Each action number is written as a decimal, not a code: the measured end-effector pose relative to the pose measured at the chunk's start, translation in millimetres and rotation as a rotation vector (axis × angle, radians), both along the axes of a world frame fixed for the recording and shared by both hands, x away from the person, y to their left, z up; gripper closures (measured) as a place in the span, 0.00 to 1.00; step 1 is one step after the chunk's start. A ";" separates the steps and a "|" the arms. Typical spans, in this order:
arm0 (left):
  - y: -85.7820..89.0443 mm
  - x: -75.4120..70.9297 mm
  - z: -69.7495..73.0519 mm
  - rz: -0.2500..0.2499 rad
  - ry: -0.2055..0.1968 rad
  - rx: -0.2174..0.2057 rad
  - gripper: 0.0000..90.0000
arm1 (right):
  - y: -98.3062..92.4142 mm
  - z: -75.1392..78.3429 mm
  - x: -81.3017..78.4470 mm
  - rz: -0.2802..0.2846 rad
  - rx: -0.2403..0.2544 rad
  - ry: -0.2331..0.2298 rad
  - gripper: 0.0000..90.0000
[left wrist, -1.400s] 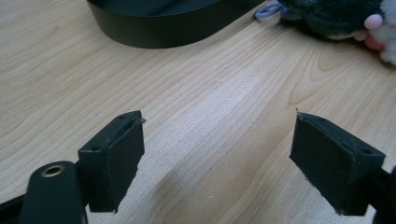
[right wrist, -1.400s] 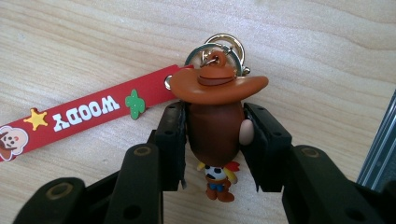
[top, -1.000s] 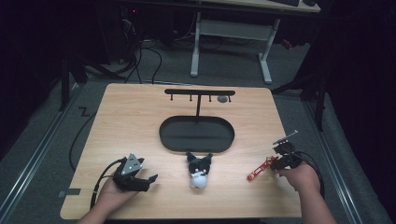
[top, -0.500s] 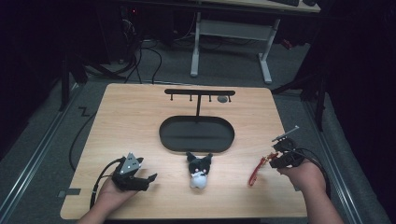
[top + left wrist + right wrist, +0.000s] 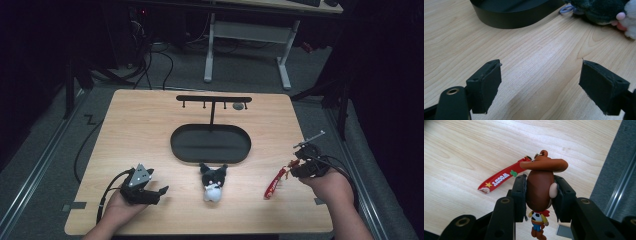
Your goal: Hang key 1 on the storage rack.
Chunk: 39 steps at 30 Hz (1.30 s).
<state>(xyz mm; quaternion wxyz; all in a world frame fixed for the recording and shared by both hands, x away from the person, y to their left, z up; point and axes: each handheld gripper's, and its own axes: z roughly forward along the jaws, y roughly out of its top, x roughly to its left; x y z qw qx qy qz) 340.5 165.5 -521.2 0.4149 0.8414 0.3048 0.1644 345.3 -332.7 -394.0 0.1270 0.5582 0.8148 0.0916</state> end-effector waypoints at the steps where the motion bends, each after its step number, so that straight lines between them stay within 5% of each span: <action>1: 0.7 0.2 0.5 0.000 0.001 0.002 0.20 | 0.3 0.8 -0.6 0.002 0.003 0.004 0.74; 18: 2.5 1.6 0.5 0.004 0.000 -0.003 0.20 | 9.5 22.6 -0.5 0.016 0.007 -0.024 0.74; 32: 3.0 2.1 1.9 0.004 -0.001 -0.012 0.20 | 24.4 68.4 -0.4 0.040 0.017 -0.084 0.75; 39: 2.3 2.1 1.8 0.003 -0.006 -0.005 0.20 | 30.5 76.4 4.3 0.052 0.018 -0.095 0.75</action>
